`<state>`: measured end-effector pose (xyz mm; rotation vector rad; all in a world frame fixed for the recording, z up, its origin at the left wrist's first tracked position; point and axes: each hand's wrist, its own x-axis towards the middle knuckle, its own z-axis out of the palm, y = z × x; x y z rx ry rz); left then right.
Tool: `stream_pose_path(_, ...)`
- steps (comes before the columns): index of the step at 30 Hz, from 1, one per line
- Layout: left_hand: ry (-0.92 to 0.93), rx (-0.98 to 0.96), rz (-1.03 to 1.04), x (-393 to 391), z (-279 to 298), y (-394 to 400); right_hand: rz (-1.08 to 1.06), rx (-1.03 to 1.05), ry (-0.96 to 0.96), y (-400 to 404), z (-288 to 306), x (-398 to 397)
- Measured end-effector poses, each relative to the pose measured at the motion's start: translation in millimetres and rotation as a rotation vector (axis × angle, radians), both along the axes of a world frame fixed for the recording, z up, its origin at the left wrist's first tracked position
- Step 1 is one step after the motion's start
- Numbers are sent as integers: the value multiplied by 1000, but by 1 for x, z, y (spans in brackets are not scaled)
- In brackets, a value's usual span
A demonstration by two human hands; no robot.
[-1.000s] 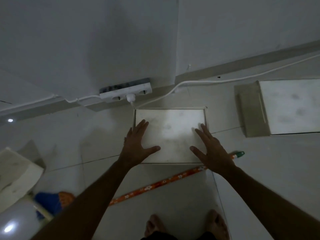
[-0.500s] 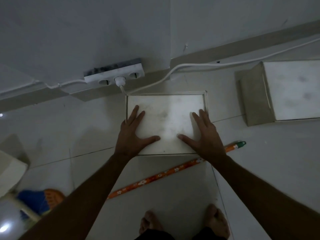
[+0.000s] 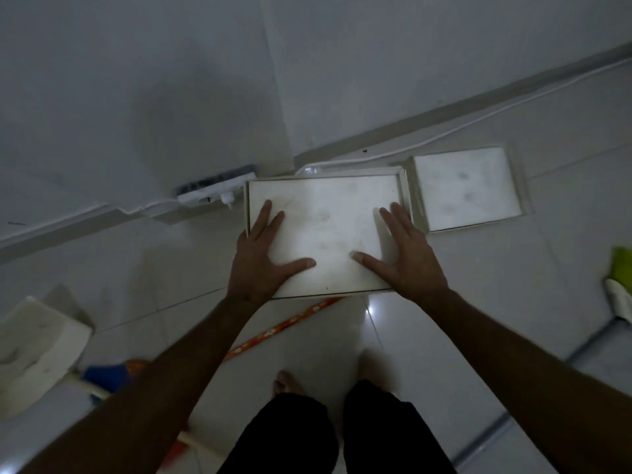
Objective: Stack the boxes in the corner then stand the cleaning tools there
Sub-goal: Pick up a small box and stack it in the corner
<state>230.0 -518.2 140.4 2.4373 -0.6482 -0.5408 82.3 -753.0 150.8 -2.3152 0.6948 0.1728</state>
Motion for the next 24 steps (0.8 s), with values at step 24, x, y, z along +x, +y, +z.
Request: stream_pose_path(24,-93,-39,-510,-68,469,-176,-399,-89,-80,-98,458,-163)
